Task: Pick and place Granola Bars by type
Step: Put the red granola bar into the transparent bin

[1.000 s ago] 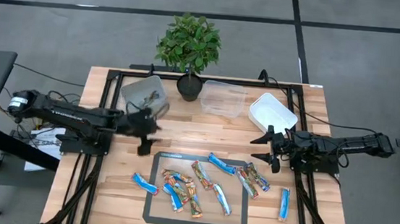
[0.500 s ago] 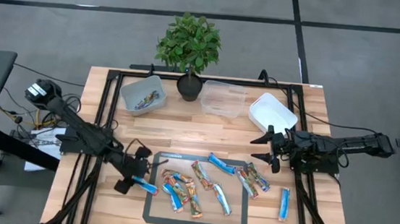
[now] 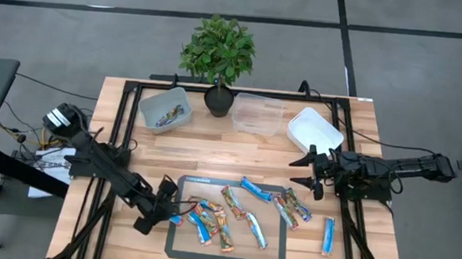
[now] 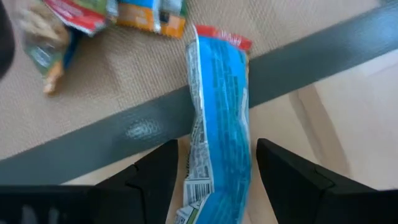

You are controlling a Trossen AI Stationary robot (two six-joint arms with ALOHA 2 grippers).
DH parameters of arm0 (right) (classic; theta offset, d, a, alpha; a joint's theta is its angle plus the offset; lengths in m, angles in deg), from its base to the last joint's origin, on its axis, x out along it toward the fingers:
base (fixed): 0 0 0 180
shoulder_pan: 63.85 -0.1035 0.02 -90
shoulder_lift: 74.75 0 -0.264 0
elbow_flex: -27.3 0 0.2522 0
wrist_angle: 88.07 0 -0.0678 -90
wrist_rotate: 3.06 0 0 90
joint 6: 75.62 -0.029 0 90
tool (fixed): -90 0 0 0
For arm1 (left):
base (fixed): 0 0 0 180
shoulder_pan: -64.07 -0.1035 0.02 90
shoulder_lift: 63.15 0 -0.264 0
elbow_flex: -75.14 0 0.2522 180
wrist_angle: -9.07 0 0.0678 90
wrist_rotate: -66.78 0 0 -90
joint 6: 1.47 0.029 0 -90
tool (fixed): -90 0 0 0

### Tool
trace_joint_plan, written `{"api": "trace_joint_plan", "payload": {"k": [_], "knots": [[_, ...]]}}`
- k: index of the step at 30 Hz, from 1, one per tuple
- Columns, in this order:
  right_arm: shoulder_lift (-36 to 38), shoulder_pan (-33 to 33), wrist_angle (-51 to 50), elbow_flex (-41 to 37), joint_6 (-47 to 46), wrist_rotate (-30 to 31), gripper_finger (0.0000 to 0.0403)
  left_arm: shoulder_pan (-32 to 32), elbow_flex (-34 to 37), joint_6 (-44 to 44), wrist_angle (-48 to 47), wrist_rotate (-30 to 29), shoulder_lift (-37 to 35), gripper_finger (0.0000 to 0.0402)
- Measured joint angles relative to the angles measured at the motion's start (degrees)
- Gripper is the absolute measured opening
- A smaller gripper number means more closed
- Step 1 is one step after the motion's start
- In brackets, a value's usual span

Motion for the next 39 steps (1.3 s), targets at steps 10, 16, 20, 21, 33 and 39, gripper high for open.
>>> {"api": "trace_joint_plan", "payload": {"k": [10, 16, 20, 21, 33, 39], "knots": [[0.00, 0.00, 0.02, -0.01, 0.00, 0.00, 0.0256, 0.06, -3.89, -0.88, -3.48, -0.91, 4.23, 0.0193], [-0.02, 0.01, 0.02, -0.01, 0.00, -0.01, 0.0256, 0.09, -5.13, -1.33, -4.27, -0.77, 4.38, 0.0121], [-0.02, 0.00, 0.02, -0.01, 0.00, -0.01, 0.0256, 0.04, -5.15, -1.35, -3.85, -0.97, 4.40, 0.0074], [-0.02, 0.01, 0.02, -0.01, 0.00, -0.01, 0.0256, 0.03, -5.15, -1.35, -3.68, -1.05, 4.40, 0.0064], [0.00, -0.01, 0.02, -0.01, 0.00, -0.01, 0.0256, -1.54, -4.95, 4.36, 5.13, -6.10, -2.01, 0.0039], [-0.02, 0.00, 0.02, 0.00, 0.00, -0.01, 0.0256, -4.98, -4.97, 12.45, 14.24, -13.92, -9.33, 0.0039]]}}
